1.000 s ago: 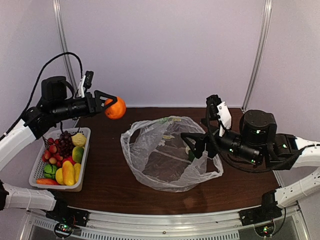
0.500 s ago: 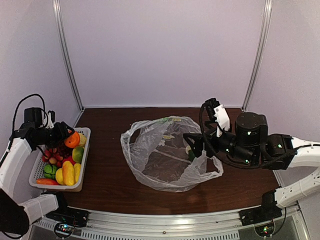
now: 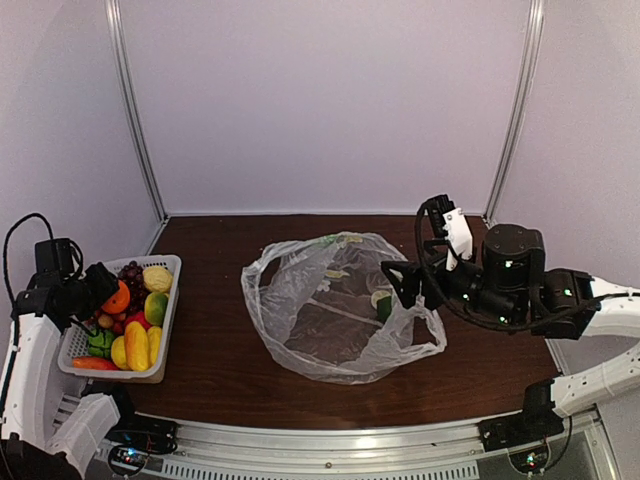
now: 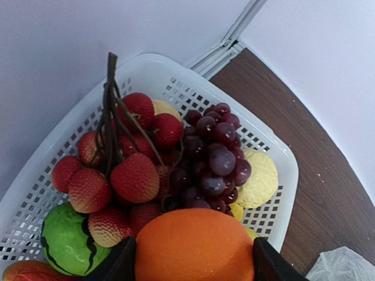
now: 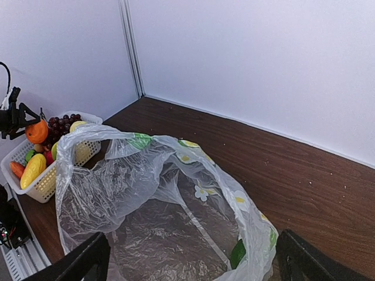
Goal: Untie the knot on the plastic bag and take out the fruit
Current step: Place the fake fruit in the bin, then hold the takeout bag at the center of the board.
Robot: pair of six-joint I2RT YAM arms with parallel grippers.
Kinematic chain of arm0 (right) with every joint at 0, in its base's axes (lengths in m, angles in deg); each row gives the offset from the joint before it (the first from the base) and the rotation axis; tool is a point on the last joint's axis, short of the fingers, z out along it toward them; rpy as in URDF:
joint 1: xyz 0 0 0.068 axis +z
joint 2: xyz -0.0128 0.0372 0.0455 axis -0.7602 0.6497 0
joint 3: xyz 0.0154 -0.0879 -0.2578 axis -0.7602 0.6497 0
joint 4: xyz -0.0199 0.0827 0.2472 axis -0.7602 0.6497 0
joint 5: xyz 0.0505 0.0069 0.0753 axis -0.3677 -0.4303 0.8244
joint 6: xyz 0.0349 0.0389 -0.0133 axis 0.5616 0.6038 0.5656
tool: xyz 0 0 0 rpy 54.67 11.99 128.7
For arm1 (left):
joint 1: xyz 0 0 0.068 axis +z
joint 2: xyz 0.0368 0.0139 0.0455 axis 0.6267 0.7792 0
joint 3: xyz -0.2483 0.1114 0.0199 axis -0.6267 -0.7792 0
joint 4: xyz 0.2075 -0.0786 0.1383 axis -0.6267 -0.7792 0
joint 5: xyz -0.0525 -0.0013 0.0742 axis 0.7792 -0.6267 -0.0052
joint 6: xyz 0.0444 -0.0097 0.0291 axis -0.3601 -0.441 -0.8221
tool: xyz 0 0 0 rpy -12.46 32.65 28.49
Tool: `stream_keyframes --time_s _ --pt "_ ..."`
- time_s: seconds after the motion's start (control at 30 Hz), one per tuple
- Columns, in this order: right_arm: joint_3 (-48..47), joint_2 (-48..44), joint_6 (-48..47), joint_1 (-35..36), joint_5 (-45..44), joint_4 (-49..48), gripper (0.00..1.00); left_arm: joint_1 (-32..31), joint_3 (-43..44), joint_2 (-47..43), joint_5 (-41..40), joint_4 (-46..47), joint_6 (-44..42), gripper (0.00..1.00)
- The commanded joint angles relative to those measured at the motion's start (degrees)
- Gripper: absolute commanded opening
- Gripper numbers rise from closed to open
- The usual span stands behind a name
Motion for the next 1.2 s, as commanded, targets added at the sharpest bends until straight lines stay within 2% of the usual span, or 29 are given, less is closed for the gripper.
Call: stream_keyframes --time_s 0.0,0.17,0.43,0.47,0.5,0.57,0.67,1.0,1.17 --pt "1.13 -0.29 0.81 -0.77 -0.45 0.73 1.0 0.39 0.2 0.1 -7.83 -1.34 1.79 0.38" --pt "1.26 0.31 0.89 -0.89 0.09 0.55 1.0 0.46 0.63 1.97 -7.35 -1.99 1.7 0.45" --pt "1.22 0.55 0.91 -0.97 0.79 0.46 1.0 0.46 0.29 1.44 -7.06 -1.6 1.45 0.64" --pt "1.22 0.59 0.92 -0.97 0.86 0.46 1.0 0.44 0.29 1.48 -6.86 -1.52 1.36 0.67" --pt "1.21 0.59 0.92 -0.97 0.97 0.48 1.0 0.4 0.35 1.5 -6.68 -1.65 1.35 0.77" --pt "1.13 0.67 1.0 -0.97 1.19 0.46 1.0 0.46 0.45 1.49 -6.15 -1.75 1.27 0.88" --pt "1.04 0.68 1.1 -0.97 1.28 0.57 1.0 0.44 0.75 1.27 -5.68 -1.9 0.96 0.96" --pt "0.62 1.02 1.18 -0.97 2.1 0.6 1.0 0.43 4.18 1.15 -2.44 -2.73 -4.4 0.98" --pt "-0.07 1.82 1.1 -0.97 2.82 1.02 1.0 0.43 7.84 1.32 8.19 -1.1 -12.38 0.98"
